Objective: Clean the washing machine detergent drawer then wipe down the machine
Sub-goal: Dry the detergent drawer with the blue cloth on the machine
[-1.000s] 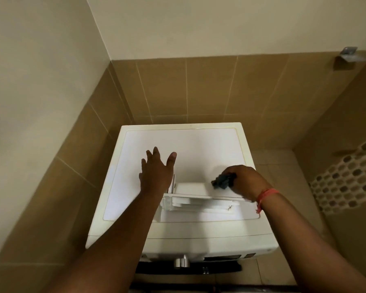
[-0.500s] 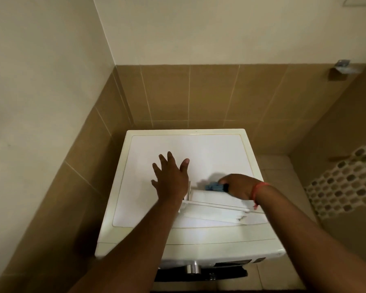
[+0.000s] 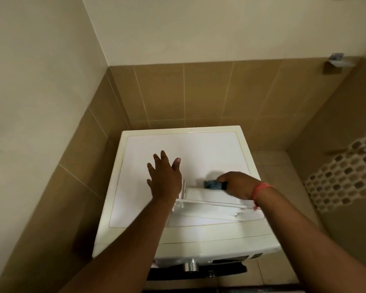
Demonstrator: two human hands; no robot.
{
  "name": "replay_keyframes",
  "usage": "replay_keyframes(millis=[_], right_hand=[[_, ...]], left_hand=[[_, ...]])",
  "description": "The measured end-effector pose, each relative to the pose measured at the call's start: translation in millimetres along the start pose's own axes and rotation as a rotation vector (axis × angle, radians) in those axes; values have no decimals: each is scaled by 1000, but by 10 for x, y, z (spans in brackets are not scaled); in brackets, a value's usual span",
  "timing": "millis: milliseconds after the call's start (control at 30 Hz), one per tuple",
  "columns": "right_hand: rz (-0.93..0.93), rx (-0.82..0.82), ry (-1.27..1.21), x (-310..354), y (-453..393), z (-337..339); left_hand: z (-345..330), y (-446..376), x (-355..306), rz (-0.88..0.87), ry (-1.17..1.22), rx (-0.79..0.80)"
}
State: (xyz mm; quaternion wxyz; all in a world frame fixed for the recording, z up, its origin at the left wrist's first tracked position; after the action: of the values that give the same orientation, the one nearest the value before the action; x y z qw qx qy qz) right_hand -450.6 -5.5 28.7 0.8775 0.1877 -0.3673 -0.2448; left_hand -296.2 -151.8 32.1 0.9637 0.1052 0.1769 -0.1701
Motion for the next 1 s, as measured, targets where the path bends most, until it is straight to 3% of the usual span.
replay_keyframes(millis=[67,400,533,667,800,900,1000], right_hand=[[-40,-31,-52,-185,148,139],[204,-308,-136,-424,150,-103],[264,-295,-152,-439,169,-139],[210,-249,-70,-353,85,-158],[241,-213,42,170,31,-252],[272,-155,-41,558,-85,-386],[313,-25,-124,513,-154,-363]], left_hand=[[21,4,17,15,9,-9],[54,26,25,85,14,-37],[7,71,45,98,27,-28],[4,60,49,89,31,-38],[-13,27,28,95,56,-30],[-10,27,41,115,42,-45],[16,50,54,116,1,-54]])
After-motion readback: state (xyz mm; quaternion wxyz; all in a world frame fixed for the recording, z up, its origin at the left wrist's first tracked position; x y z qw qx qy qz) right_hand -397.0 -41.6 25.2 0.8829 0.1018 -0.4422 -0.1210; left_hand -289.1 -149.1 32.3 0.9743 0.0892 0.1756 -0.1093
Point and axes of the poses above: each hand's wrist, its own y-axis away from the middle knuckle, its own z-axis out of the back of the hand, x = y × z, the point moved 9 cm from there along -y, towards the middle knuckle, and after that the axes turned 14 degrees about -y, right-handed, at the moved point
